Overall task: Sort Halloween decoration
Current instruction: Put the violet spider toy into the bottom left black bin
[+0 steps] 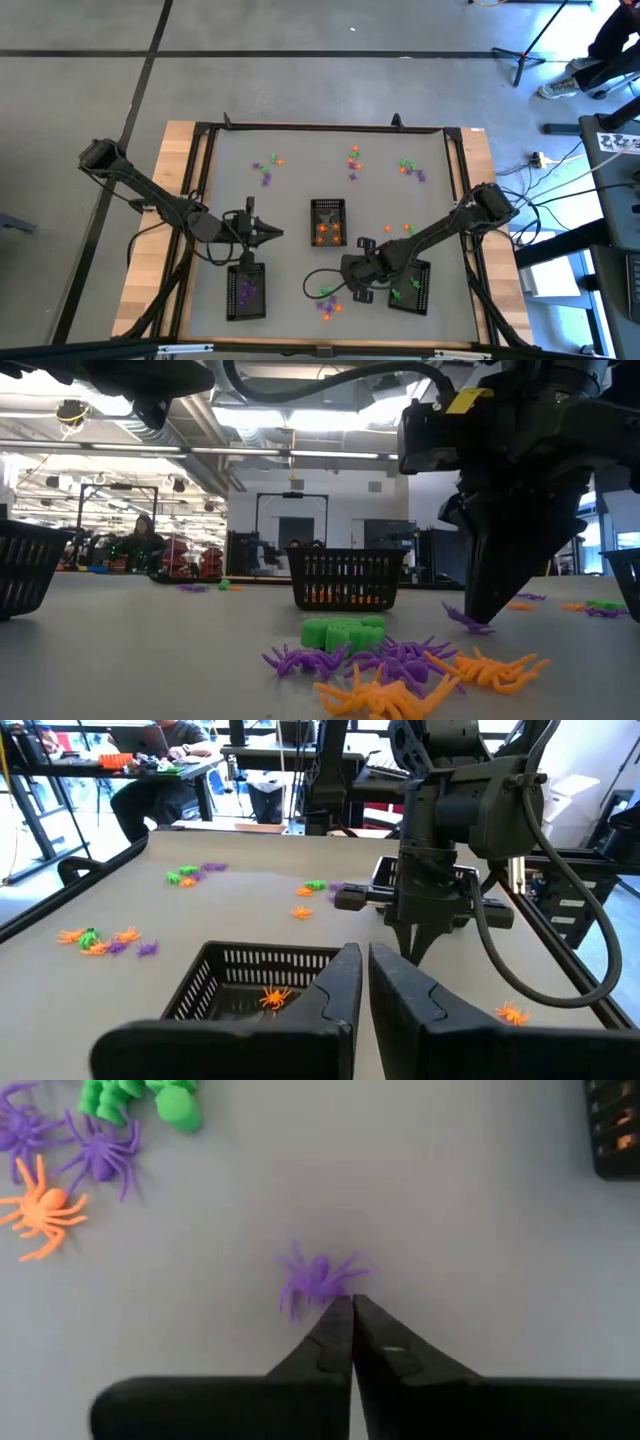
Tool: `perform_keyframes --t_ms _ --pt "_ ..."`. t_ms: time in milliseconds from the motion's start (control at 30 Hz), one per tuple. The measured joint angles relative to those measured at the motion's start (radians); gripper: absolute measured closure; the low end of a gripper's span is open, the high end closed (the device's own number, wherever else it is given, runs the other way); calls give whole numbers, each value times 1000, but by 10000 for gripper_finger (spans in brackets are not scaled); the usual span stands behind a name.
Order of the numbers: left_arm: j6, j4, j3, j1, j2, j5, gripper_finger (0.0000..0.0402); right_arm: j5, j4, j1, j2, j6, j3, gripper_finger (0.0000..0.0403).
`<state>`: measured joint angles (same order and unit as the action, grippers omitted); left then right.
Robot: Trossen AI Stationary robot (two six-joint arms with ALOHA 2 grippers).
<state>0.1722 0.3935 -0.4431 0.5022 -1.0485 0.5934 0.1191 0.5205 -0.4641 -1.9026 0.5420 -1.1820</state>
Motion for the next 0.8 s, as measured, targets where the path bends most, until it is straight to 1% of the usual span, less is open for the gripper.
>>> perform_keyframes --t_ms 100,200,400,800 --pt "0 0 0 0 0 0 386 2 0 0 0 0 0 387" --pt "0 -4 0 0 0 1 386 2 0 0 0 0 0 399" --pt "0 -4 0 0 0 1 386 4 2 0 1 -12 -23 401" --pt "0 -19 0 0 0 -5 386 137 2 0 2 -172 -178 402"
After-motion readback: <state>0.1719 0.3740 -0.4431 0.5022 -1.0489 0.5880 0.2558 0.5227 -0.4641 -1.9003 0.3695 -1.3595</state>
